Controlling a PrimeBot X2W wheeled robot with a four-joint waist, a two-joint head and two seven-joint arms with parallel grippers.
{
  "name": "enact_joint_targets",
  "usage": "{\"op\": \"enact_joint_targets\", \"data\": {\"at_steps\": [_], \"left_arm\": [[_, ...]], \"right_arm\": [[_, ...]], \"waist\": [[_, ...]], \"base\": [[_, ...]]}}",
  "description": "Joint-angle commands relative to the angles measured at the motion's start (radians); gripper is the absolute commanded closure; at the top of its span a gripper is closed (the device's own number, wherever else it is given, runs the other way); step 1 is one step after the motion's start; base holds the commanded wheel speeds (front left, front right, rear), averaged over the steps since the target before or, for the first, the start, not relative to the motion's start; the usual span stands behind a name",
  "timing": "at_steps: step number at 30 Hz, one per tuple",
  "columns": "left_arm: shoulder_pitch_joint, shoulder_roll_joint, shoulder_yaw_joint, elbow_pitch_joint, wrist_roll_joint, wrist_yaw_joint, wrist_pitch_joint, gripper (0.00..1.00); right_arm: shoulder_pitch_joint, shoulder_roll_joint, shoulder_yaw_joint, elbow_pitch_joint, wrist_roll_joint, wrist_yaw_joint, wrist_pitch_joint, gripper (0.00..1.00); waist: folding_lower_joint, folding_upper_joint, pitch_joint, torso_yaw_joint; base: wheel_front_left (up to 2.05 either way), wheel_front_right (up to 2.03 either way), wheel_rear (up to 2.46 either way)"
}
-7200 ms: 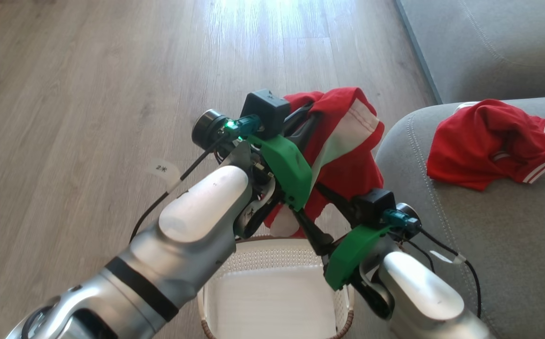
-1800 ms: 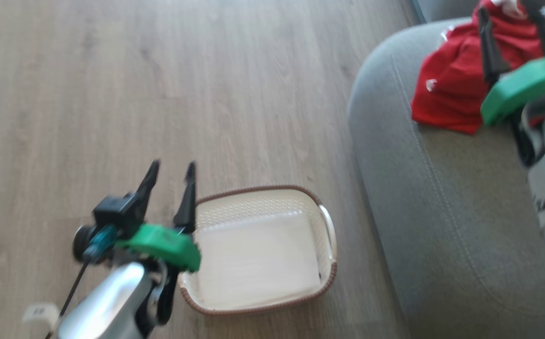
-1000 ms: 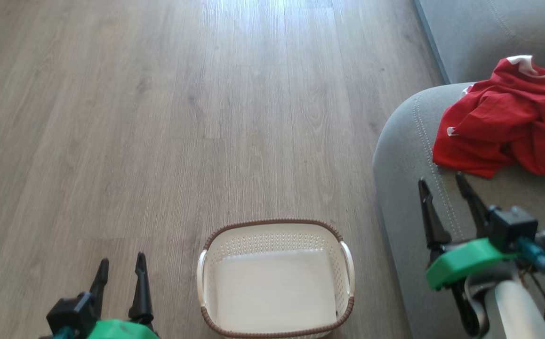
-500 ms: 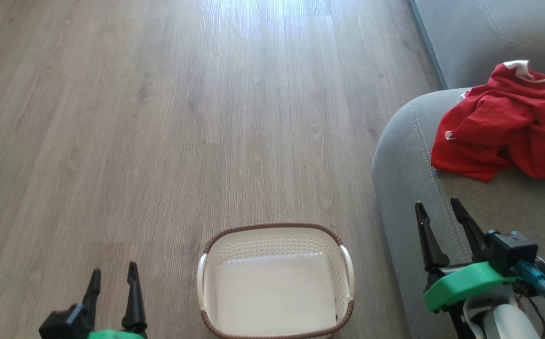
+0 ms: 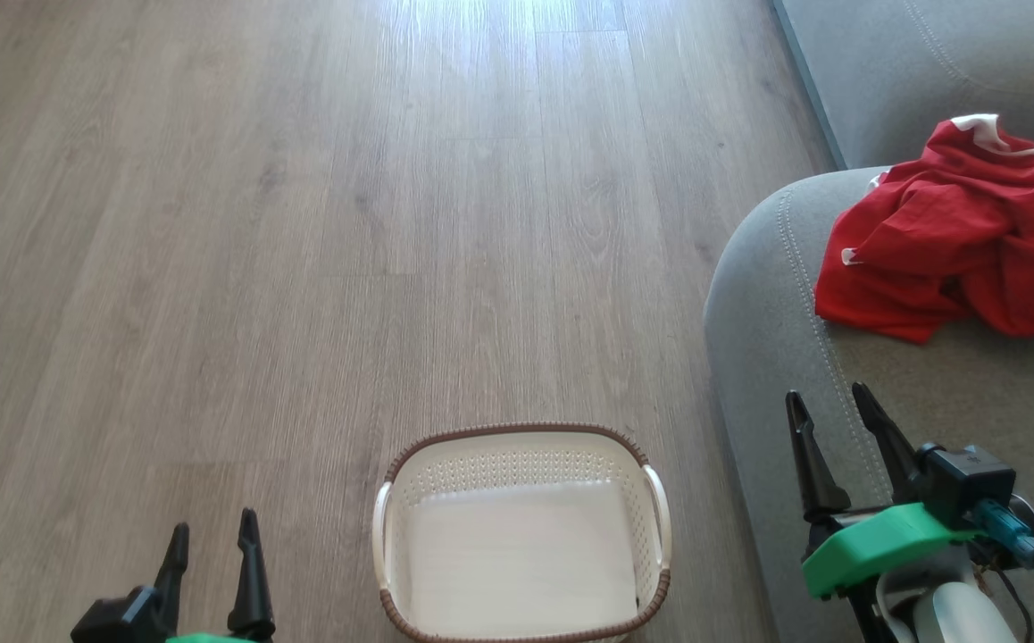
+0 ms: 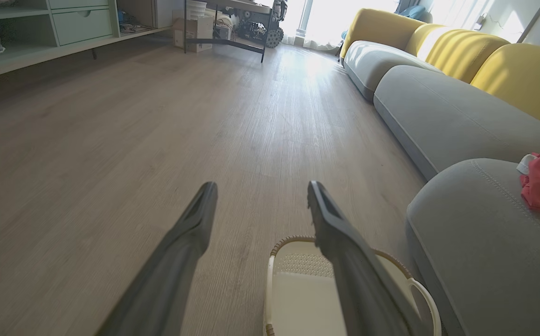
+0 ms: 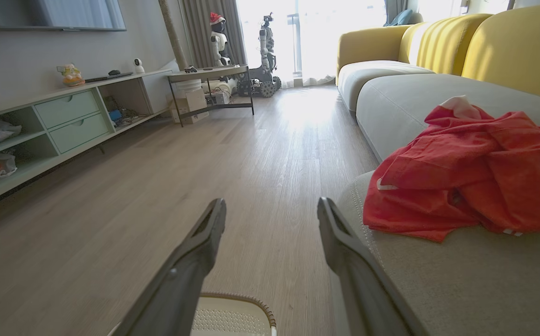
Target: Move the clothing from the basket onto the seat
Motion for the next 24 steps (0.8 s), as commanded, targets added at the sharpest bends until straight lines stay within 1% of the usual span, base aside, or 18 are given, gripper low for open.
{"op": "enact_joint_targets", "data": {"at_steps": [1,11,24], "left_arm": [[-0.036,0.008,0.052,-0.027,0.016,-0.006,-0.012,0.0],[-0.026,-0.007,0.087,-0.027,0.055,-0.01,-0.012,0.0],[-0.022,-0.015,0.102,-0.024,0.084,-0.023,-0.012,0.0]], "right_arm": [[-0.023,0.002,0.023,-0.028,0.01,0.0,-0.017,0.0],[-0.025,0.002,0.018,-0.014,0.011,0.0,-0.021,0.0],[-0.032,0.002,0.012,0.005,0.014,0.0,-0.027,0.0]], "waist": [[0.0,0.0,0.0,0.001],[0.0,0.0,0.0,0.002],[0.0,0.0,0.001,0.003]], "base": [[0.0,0.0,0.0],[0.0,0.0,0.0],[0.0,0.0,0.0]]}}
